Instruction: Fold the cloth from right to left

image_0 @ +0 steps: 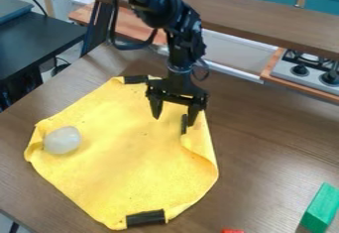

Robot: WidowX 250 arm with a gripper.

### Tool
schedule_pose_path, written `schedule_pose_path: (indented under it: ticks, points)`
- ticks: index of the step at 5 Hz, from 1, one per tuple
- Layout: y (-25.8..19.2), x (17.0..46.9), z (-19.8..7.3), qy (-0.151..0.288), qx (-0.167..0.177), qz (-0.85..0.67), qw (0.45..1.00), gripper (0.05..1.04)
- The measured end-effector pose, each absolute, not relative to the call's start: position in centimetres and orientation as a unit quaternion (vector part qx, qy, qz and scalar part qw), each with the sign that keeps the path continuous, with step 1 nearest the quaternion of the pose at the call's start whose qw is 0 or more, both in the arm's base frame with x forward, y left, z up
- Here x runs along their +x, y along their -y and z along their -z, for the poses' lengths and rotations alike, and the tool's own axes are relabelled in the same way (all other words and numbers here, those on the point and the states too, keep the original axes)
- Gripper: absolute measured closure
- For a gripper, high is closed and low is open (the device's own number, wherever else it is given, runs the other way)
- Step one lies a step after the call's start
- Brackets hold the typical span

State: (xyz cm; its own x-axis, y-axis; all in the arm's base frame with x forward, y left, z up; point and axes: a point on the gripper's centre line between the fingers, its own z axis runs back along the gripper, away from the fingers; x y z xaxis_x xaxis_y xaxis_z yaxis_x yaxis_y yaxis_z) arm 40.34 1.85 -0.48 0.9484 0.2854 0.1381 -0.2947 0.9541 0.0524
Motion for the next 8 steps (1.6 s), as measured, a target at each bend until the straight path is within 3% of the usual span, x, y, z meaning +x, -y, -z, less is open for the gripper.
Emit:
schedule_pose_path:
  ticks: [5, 6, 8]
  points:
    - [0.1, 40.8, 2.3, 0.044, 0.054, -0.133, 0.989, 0.091]
    - [0.1, 41.2, 2.3, 0.042, 0.055, -0.138, 0.988, 0.157]
    - [0.7, 41.3, 2.3, 0.047, 0.057, -0.131, 0.989, 0.761]
